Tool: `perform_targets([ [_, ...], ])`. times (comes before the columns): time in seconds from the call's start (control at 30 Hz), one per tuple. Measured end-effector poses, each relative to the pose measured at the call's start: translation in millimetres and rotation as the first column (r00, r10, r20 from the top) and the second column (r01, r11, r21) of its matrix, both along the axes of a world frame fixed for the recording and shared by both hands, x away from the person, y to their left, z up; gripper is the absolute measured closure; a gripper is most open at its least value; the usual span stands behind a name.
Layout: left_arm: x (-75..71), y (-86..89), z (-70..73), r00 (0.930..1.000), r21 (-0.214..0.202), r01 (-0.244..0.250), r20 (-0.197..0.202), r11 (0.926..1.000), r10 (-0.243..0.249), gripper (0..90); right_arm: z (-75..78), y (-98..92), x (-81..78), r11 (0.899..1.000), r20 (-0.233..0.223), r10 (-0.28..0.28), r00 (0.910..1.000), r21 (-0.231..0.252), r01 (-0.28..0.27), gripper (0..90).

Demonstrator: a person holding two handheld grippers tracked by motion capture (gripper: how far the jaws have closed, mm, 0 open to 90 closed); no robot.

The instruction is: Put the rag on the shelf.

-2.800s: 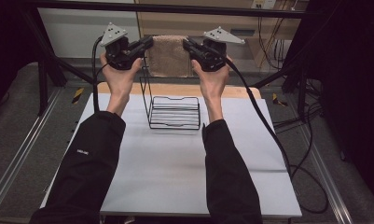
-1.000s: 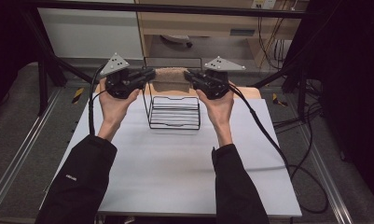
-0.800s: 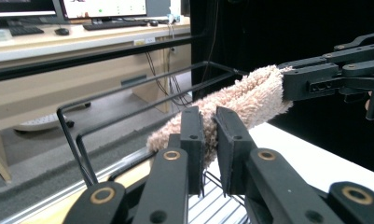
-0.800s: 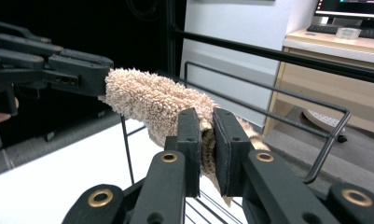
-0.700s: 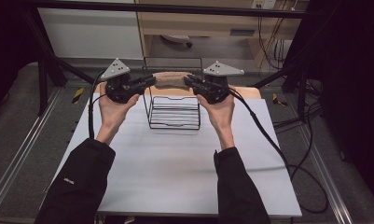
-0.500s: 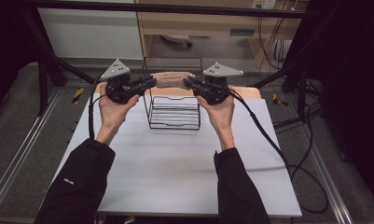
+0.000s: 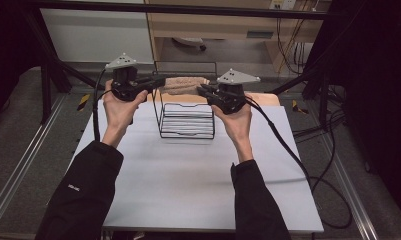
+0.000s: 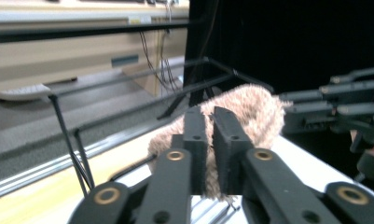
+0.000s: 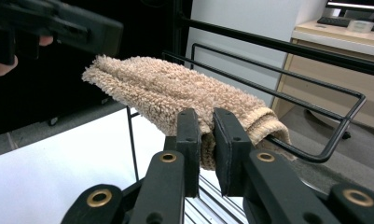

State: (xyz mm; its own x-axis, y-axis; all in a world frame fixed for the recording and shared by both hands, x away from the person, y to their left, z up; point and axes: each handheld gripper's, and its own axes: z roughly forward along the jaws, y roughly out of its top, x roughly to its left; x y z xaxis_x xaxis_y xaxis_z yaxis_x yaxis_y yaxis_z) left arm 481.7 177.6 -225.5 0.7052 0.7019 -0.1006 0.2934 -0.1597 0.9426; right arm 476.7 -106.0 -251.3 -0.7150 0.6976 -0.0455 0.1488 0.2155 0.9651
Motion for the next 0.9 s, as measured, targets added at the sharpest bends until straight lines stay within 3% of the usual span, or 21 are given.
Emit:
perform_targets([
  [0.13, -1.0, -3.1, -6.4, 0.9999, 0.039, 0.010, -0.014, 0.9992, -0.009, 89.8, -2.7, -0.6, -0.6, 1.000, -0.005, 0.004, 1.0000, -0.006, -0.004, 79.7],
  [0.3, -1.9, -4.0, -9.3, 0.9999, 0.057, 0.013, -0.007, 0.9983, -0.013, 89.9, -3.6, -0.7, -1.6, 1.000, -0.009, 0.009, 0.9999, -0.012, -0.009, 76.7],
  [0.5, -2.0, -4.7, -12.5, 0.9997, 0.077, 0.020, 0.011, 0.9968, -0.021, 89.9, 0.9, -3.9, -5.9, 1.000, 0.005, 0.024, 0.9997, 0.019, -0.024, 63.4],
  [0.63, -2.4, -6.1, -16.4, 0.9996, 0.097, 0.022, 0.015, 0.9950, -0.024, 89.9, 4.7, -5.5, -6.1, 0.998, 0.010, 0.030, 0.9995, 0.062, -0.030, 60.8],
  [0.7, -2.6, -6.3, -18.6, 0.9996, 0.106, 0.022, 0.018, 0.9941, -0.024, 89.9, 5.9, -4.8, -5.8, 0.998, 0.001, 0.034, 0.9994, 0.062, -0.034, 65.9],
  [0.8, -3.2, -5.9, -22.8, 0.9995, 0.110, 0.026, 0.016, 0.9935, -0.027, 89.8, 3.5, -1.2, -4.8, 0.998, -0.045, 0.054, 0.9975, 0.039, -0.052, 80.6],
  [0.9, -3.8, -5.5, -27.5, 0.9994, 0.118, 0.029, 0.016, 0.9926, -0.031, 89.8, -3.7, 1.5, -2.6, 0.999, -0.086, 0.041, 0.9954, -0.003, -0.041, 86.6],
])
